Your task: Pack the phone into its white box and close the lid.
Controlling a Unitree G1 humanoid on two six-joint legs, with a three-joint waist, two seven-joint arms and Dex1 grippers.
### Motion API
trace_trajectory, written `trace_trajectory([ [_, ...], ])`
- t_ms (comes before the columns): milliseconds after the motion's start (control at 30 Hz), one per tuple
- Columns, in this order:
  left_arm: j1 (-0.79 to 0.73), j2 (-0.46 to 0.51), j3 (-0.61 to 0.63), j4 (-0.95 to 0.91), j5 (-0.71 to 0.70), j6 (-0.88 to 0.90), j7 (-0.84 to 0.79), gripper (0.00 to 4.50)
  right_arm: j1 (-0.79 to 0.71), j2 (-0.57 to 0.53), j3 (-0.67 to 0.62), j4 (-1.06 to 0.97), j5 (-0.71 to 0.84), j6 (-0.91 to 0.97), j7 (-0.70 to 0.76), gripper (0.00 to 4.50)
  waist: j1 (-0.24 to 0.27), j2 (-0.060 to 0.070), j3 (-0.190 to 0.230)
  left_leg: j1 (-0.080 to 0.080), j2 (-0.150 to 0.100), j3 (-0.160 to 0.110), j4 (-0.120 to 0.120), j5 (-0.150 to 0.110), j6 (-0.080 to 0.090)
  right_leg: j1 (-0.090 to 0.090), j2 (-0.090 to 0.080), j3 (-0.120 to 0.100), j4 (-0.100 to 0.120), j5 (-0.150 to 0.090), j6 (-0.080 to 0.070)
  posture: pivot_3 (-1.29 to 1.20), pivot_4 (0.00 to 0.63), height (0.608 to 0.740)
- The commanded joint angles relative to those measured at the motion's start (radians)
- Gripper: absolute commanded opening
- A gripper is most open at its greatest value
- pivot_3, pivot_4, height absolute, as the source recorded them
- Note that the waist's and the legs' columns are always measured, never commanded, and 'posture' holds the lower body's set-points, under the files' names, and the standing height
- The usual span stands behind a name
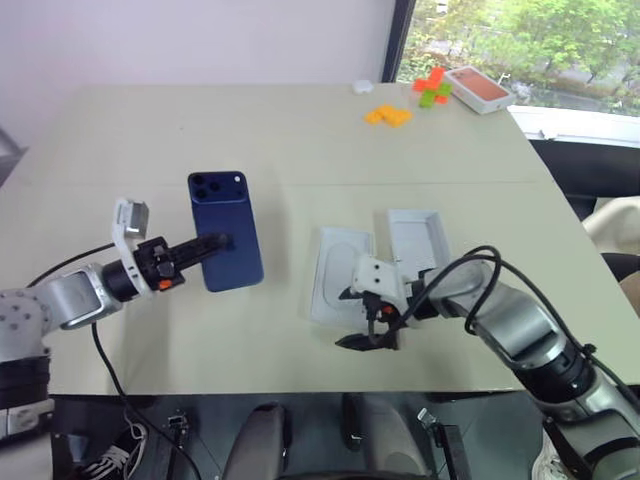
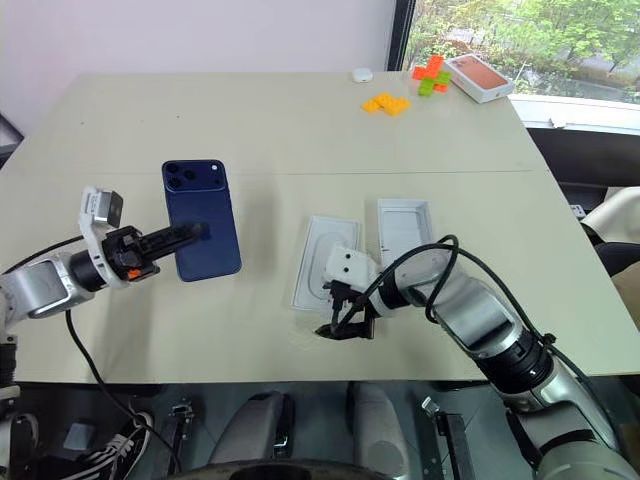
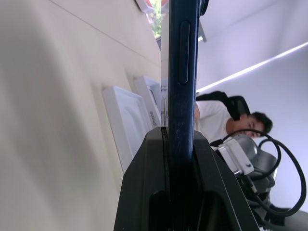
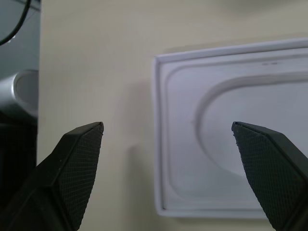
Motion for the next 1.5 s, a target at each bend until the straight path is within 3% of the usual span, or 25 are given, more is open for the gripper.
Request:
trace_trajectory([
  [33, -0.026, 0.018, 0.019, -0.037, 0.022, 0.010, -0.040, 0.00, -0.023, -0.015, 0.060, 0.007, -0.068, -0.091, -0.033, 4.48, 0.000, 0.000, 0.000, 0.000, 0.000, 0.000, 0.000, 0.000, 0.000, 0.000, 0.000, 0.000, 0.000, 0.000, 0.000, 0.00, 0.150, 0.740],
  [133, -0.029, 0.004, 0.021, -0.028, 0.029, 0.023, -0.029, 0.00, -0.028, -0.021, 0.101, 0.034, -0.111, -0.162, -0.039, 4.48, 0.000, 0.000, 0.000, 0.000, 0.000, 0.000, 0.000, 0.000, 0.000, 0.000, 0.000, 0.000, 0.000, 0.000, 0.000, 0.00, 0.150, 0.740],
  [167, -0.026, 0.002, 0.019, -0.035, 0.038, 0.026, -0.029, 0.00, -0.030, -0.024, 0.107, 0.042, -0.122, -0.173, -0.040, 4.25, 0.000, 0.000, 0.000, 0.000, 0.000, 0.000, 0.000, 0.000, 0.000, 0.000, 0.000, 0.000, 0.000, 0.000, 0.000, 0.00, 0.150, 0.740],
  [267, -0.021, -0.003, 0.011, -0.044, 0.046, 0.044, -0.019, 0.00, -0.033, -0.039, 0.124, 0.056, -0.154, -0.210, -0.033, 3.17, 0.001, 0.000, 0.000, 0.000, 0.000, 0.000, 0.000, 0.000, 0.000, 0.000, 0.000, 0.000, 0.000, 0.000, 0.000, 0.00, 0.150, 0.740],
  [433, -0.027, -0.016, 0.018, -0.041, 0.047, 0.062, -0.010, 0.00, -0.032, -0.053, 0.135, 0.070, -0.192, -0.264, -0.021, 0.69, -0.002, -0.001, -0.001, 0.002, 0.000, 0.000, 0.000, 0.000, 0.000, 0.002, 0.000, 0.000, 0.000, 0.000, 0.000, 0.00, 0.150, 0.740],
  [500, -0.031, -0.019, 0.018, -0.040, 0.054, 0.068, -0.009, 0.00, -0.028, -0.049, 0.128, 0.076, -0.194, -0.282, -0.015, 0.42, -0.001, -0.001, -0.001, 0.004, 0.000, 0.000, 0.001, 0.000, 0.000, 0.004, 0.000, 0.000, 0.000, -0.001, 0.001, 0.00, 0.150, 0.740],
  [800, -0.087, -0.043, 0.007, 0.012, 0.073, 0.095, 0.005, 0.00, -0.058, 0.025, 0.128, 0.182, -0.230, -0.411, -0.026, 0.42, -0.004, -0.001, -0.001, 0.006, 0.001, -0.001, 0.002, 0.000, 0.000, 0.006, 0.002, 0.000, 0.002, 0.000, 0.001, 0.00, 0.150, 0.740],
  [1200, -0.131, -0.104, 0.026, 0.055, 0.083, 0.112, 0.075, 0.00, -0.096, 0.116, 0.113, 0.263, -0.274, -0.400, -0.055, 0.42, -0.002, -0.001, -0.001, 0.006, 0.002, -0.002, 0.002, 0.002, -0.003, 0.006, 0.004, 0.000, 0.003, 0.002, -0.003, 0.00, 0.150, 0.740],
  [1433, -0.173, -0.117, 0.007, 0.101, 0.104, 0.135, 0.072, 0.00, -0.100, 0.089, 0.075, 0.213, -0.215, -0.315, 0.009, 3.77, 0.004, -0.001, -0.001, 0.005, 0.001, -0.003, 0.002, 0.002, -0.004, 0.006, 0.003, 0.000, 0.002, 0.003, -0.002, 0.00, 0.150, 0.740],
  [1500, -0.202, -0.137, 0.008, 0.129, 0.108, 0.135, 0.088, 0.00, -0.109, 0.101, 0.023, 0.183, -0.139, -0.247, 0.036, 3.77, 0.005, -0.001, -0.001, 0.004, 0.001, -0.003, 0.002, 0.002, -0.003, 0.006, 0.002, 0.000, 0.002, 0.004, 0.000, 0.00, 0.150, 0.740],
])
